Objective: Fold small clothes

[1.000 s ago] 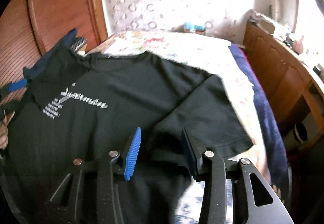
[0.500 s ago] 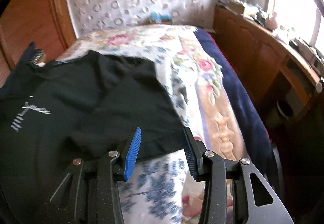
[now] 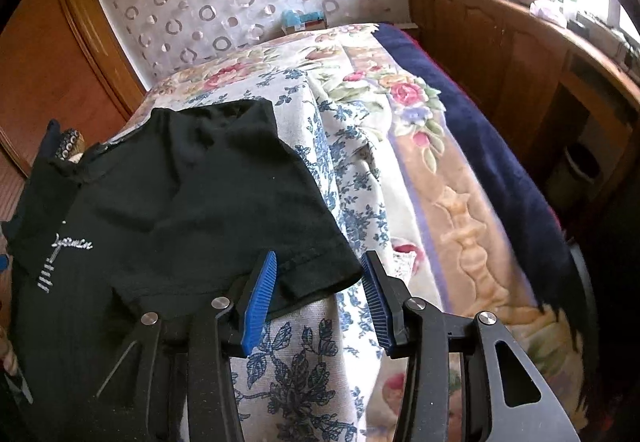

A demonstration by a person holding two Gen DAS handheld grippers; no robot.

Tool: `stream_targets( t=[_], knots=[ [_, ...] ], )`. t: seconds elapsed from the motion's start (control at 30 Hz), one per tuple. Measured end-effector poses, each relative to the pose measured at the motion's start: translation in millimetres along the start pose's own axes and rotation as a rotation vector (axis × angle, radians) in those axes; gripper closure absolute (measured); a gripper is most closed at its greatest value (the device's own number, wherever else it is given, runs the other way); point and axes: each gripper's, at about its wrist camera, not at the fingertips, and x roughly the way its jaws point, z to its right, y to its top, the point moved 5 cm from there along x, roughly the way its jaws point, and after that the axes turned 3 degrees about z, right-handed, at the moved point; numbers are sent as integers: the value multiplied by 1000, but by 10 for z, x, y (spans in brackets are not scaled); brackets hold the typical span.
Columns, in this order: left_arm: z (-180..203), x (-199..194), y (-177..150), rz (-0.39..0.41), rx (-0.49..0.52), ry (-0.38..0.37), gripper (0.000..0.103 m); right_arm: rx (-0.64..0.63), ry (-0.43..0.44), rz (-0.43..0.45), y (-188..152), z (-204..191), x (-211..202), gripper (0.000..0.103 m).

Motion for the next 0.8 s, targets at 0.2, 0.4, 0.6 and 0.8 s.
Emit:
stream_targets(
  t=[0.2,0.4,0.6,0.8],
  knots=[
    [-80,-14,-8,7,-14,12,0,-63,-22,24,18,-51,-58,89],
    [-172,-24,-26,8,-38,23,0,-147,69,92,165,-388,-211,99],
    [-234,-48,-53,11,-48,32,0,-256,169,96,372,-1028,-95,99],
    [-323,-52,-86,7,-62,44,0,-354,244,40,515,-1768,338,99]
  ],
)
